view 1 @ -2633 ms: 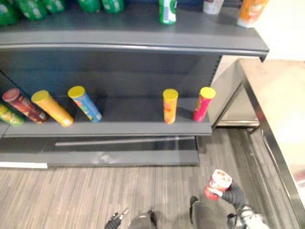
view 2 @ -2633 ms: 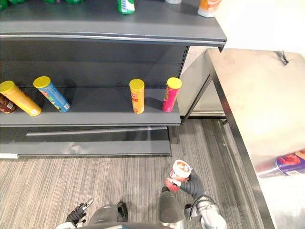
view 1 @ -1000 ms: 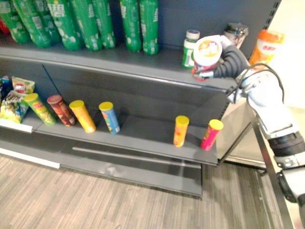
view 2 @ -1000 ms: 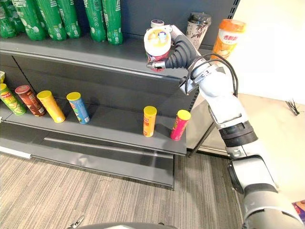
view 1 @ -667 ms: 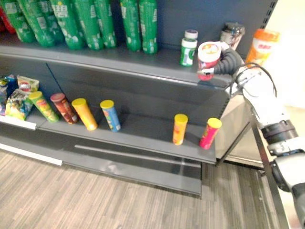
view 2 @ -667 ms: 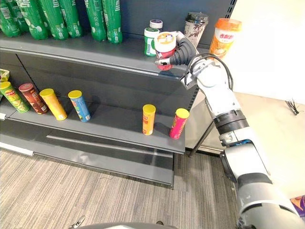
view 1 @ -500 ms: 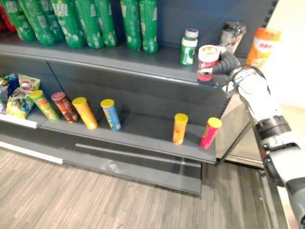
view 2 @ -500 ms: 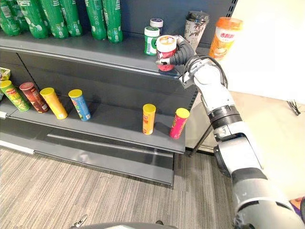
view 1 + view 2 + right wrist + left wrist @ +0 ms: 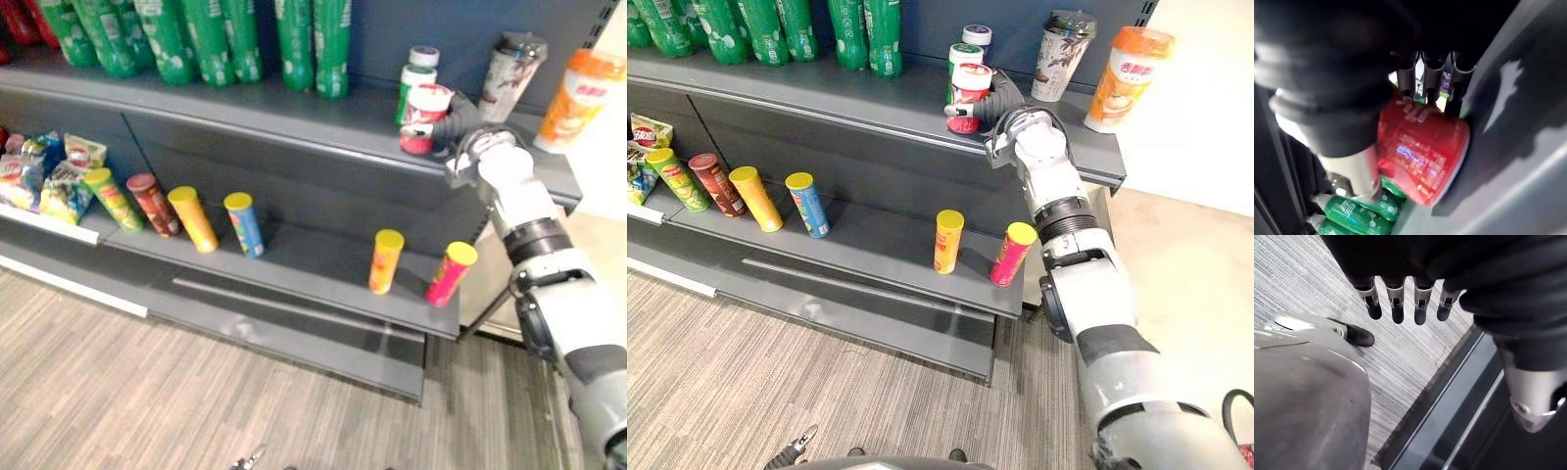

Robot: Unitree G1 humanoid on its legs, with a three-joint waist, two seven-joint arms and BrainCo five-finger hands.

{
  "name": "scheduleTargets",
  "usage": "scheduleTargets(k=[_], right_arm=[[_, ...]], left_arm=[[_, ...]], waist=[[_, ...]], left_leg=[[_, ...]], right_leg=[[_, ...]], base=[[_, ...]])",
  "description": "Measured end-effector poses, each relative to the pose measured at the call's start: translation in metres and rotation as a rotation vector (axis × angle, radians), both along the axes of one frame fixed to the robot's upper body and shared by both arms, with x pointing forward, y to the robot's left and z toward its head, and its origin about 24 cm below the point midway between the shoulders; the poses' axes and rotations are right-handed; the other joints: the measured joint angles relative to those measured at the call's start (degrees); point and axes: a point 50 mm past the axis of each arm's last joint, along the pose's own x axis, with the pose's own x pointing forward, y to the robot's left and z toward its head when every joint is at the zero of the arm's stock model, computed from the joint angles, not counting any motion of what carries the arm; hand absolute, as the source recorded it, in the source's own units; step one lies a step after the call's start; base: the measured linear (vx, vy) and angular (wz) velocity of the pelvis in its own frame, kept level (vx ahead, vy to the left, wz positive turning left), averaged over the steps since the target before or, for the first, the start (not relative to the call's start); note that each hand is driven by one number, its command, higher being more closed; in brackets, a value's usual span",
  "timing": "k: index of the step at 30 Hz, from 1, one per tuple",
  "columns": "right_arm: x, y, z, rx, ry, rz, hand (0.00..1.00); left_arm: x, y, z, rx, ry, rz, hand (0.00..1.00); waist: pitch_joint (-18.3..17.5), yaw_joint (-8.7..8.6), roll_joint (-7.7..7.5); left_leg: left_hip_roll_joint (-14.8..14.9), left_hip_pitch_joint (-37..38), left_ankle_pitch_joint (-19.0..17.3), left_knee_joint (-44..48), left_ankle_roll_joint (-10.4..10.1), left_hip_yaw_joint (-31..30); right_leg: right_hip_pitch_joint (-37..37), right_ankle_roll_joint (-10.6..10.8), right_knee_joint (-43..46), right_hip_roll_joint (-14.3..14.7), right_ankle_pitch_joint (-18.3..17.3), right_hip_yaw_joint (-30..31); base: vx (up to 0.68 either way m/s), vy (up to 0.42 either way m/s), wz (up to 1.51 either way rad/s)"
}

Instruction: Put the gum and the chips on the shelf.

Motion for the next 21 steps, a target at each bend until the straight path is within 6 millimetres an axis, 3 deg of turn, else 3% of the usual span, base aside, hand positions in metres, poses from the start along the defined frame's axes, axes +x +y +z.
scheduleTargets(k=[8, 9, 17, 21], right_arm=[[0.001, 0.012, 0.010, 0.010, -0.016, 0.022, 1.00], [0.001, 0.012, 0.010, 0.005, -0.018, 0.022, 0.00], [0.001, 0.015, 0.011, -0.075, -0.025, 0.044, 0.00], [0.000, 0.010, 0.016, -0.149, -0.022, 0.062, 0.00]], left_arm=[[0.011, 0.000, 0.001, 0.004, -0.023, -0.006, 0.00], [0.013, 0.000, 0.002, 0.004, -0.027, -0.007, 0.00], [0.015, -0.001, 0.002, -0.001, -0.023, -0.008, 0.00], [0.015, -0.001, 0.002, -0.006, -0.026, -0.012, 0.00]], waist=[[1.3, 0.13, -0.54], [1.3, 0.13, -0.64], [1.5, -0.34, -0.95], [2.1, -0.42, -1.97]], left_leg=[[0.0, -0.4, 0.0, 0.0, 0.0, -0.2], [0.0, -0.4, 0.0, 0.0, 0.0, -0.2], [0.0, 0.0, -0.1, 0.0, -0.1, 0.0], [0.0, 0.6, -0.1, 0.0, -0.1, 0.3]], right_leg=[[0.1, 0.0, -0.2, 0.0, 0.0, -0.2], [0.1, 0.0, -0.2, 0.0, 0.0, -0.2], [0.4, 0.0, -0.1, 0.0, 0.0, 0.0], [0.9, 0.0, -0.1, 0.0, 0.0, 0.2]], base=[[0.00, -0.001, 0.01], [0.00, 0.000, 0.00], [0.00, 0.000, 0.00], [0.00, -0.001, -0.02]])
